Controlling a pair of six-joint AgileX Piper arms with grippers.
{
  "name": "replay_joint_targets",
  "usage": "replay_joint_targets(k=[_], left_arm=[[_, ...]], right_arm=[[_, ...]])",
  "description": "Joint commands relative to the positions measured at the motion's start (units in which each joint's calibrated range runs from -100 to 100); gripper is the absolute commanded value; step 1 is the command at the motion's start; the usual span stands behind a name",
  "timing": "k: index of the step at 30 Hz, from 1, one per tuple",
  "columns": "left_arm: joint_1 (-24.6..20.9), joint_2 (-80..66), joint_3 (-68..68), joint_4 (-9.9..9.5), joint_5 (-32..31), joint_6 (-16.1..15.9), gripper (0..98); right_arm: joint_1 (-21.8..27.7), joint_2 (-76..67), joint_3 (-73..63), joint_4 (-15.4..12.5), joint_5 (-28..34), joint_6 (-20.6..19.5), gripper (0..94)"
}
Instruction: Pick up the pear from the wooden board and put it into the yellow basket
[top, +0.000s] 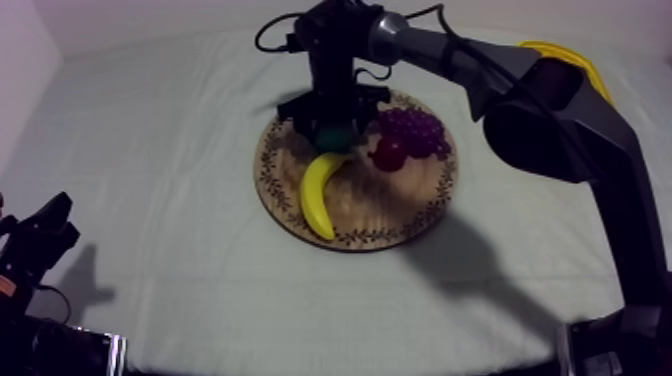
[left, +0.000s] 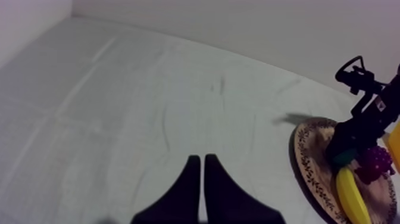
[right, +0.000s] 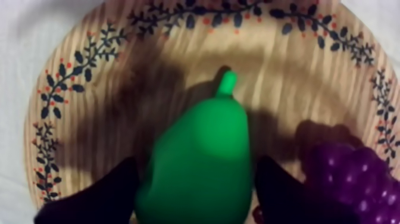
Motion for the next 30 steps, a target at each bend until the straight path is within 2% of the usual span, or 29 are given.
replay_joint_targets(k=[1, 10, 21, 30], left_arm=[[0.01, 0.02, -0.02, 0.01, 0.02, -0.01, 0.1], [0.01, 0.02, -0.02, 0.01, 0.02, -0.01, 0.1], [0.01, 0.02, -0.02, 0.01, 0.02, -0.01, 0.1], [0.01, 0.02, -0.02, 0.01, 0.02, -0.01, 0.1]], right_arm=[[0.01, -0.13, 0.12, 0.24, -0.35, 0.23, 48.1], [-0.36, -5.04, 5.21, 1.52, -2.46, 0.83, 39.9], [-1.03, -25.91, 16.08, 3.40, -1.37, 2.10, 37.8], [2.85, -40.56, 20.67, 4.30, 0.52, 3.98, 37.5]])
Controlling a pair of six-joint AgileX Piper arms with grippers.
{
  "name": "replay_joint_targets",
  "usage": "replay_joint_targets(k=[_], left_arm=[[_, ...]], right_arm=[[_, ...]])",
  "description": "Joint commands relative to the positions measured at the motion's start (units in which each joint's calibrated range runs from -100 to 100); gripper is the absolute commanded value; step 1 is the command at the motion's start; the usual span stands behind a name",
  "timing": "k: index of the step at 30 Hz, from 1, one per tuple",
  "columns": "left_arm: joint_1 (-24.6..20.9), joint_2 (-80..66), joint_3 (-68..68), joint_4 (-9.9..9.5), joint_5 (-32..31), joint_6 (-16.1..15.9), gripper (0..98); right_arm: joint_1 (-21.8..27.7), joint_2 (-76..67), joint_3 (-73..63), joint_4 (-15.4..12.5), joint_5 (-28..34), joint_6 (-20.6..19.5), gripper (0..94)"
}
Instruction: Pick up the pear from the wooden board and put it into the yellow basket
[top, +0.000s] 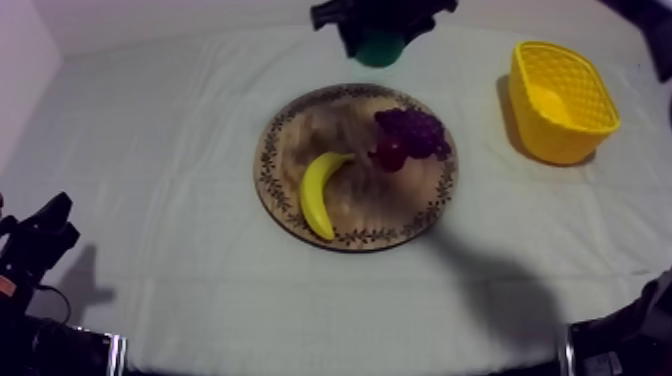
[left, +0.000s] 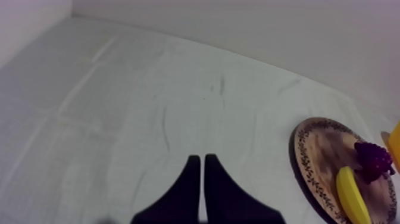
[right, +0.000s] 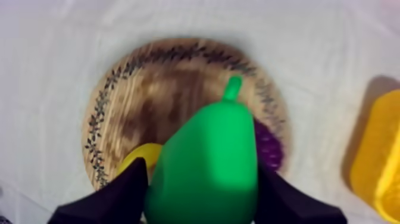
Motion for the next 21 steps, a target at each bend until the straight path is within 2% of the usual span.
replay_joint_targets(k=[1, 13, 21], left_arm=[[0.01, 0.02, -0.02, 0.01, 0.02, -0.01, 0.1], [0.01, 0.02, -0.02, 0.01, 0.02, -0.01, 0.1], [0.01, 0.02, -0.02, 0.01, 0.02, -0.01, 0.1]], right_arm=[[1.81, -4.78, 0.71, 0.14, -0.35, 0.54, 37.4], [15.80, -10.66, 4.43, 0.18, -1.99, 4.28, 37.8], [24.13, -8.46, 8.90, 0.89, -6.91, 5.56, 38.4]])
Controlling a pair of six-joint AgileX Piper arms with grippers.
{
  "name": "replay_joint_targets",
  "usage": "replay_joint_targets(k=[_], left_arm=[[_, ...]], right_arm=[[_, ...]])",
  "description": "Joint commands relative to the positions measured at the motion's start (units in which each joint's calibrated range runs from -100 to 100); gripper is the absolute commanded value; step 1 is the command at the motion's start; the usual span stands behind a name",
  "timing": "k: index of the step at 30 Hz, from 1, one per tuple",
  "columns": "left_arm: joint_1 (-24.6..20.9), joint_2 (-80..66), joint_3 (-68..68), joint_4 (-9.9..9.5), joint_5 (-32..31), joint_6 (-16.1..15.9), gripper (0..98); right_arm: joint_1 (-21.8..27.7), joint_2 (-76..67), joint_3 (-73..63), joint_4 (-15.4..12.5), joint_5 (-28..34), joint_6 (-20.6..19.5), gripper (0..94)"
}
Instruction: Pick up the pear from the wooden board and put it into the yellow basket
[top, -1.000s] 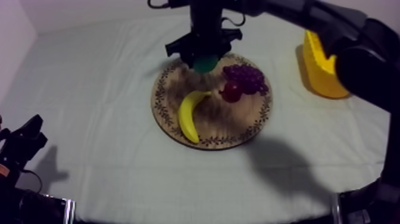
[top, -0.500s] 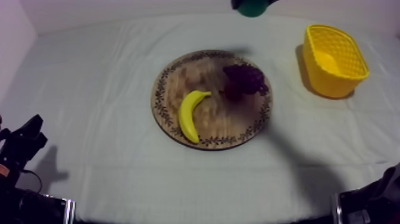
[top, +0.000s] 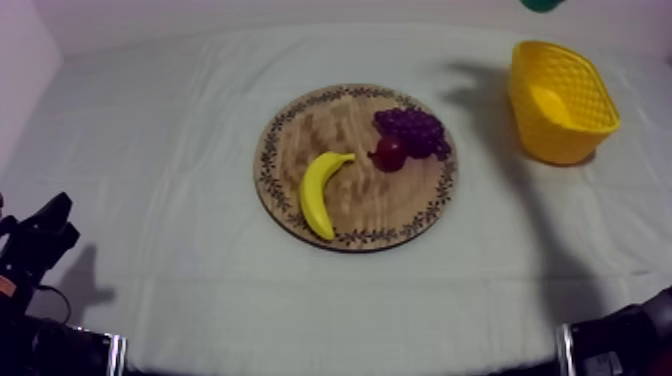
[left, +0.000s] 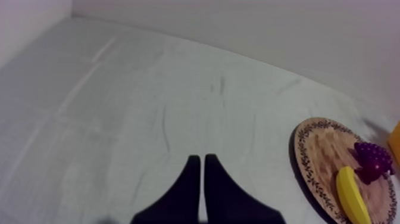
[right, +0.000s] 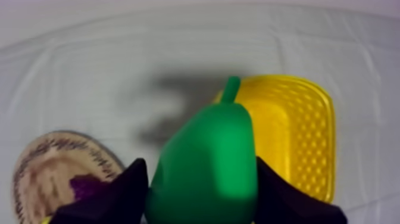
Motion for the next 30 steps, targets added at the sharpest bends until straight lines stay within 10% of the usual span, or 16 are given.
replay_joint_targets(k=[1, 11, 23, 30], left_arm=[[0.01, 0.02, -0.02, 0.01, 0.02, -0.01, 0.1], [0.01, 0.02, -0.02, 0.01, 0.02, -0.01, 0.1], [0.01, 0.02, -0.02, 0.01, 0.02, -0.01, 0.1], [0.01, 0.02, -0.02, 0.01, 0.02, -0.01, 0.1]], right_arm=[[3.33, 1.18, 2.20, 0.06, -1.84, -0.02, 38.5], [6.24, 9.24, 11.04, 1.53, -10.76, -1.16, 40.4], [7.24, 15.95, 10.39, 1.34, -9.05, -0.77, 76.2], [7.92, 13.84, 9.68, 1.25, -9.68, -0.65, 74.8]])
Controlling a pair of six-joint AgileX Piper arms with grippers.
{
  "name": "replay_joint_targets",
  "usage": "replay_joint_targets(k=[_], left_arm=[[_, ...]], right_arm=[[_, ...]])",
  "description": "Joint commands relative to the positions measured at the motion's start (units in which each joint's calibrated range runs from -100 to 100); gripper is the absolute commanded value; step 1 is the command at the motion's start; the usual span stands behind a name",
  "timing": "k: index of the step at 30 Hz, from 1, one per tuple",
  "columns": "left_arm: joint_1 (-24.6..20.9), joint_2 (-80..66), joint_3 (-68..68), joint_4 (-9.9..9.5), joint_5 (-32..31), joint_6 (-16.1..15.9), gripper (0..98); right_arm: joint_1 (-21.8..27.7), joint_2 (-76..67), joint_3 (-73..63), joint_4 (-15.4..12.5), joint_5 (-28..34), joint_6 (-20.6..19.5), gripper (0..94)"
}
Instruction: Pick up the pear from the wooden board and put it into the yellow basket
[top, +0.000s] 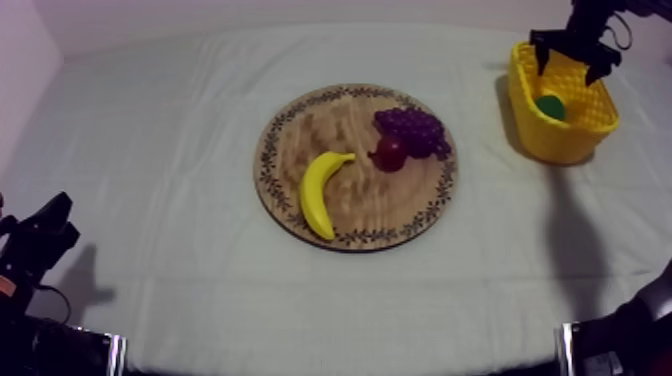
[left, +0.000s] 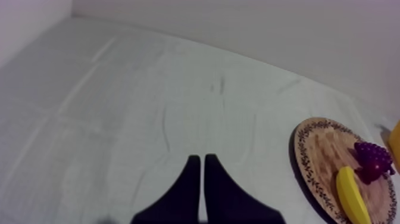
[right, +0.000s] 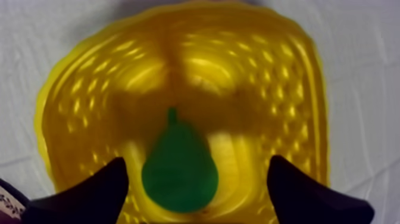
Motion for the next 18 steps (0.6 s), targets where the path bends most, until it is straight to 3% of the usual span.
replay_joint_targets(k=[1, 9, 18], left_arm=[[0.01, 0.02, -0.02, 0.01, 0.02, -0.01, 0.1], [0.01, 0.02, -0.02, 0.01, 0.02, -0.01, 0.1], [0.01, 0.02, -0.02, 0.01, 0.02, -0.01, 0.1]], right_arm=[[-0.03, -1.52, 0.52, -0.15, -1.03, 0.00, 73.0], [-0.74, -12.17, 6.73, -0.22, -5.46, -0.40, 57.0], [-1.82, -35.45, 24.45, -2.13, -17.72, -2.06, 39.4]])
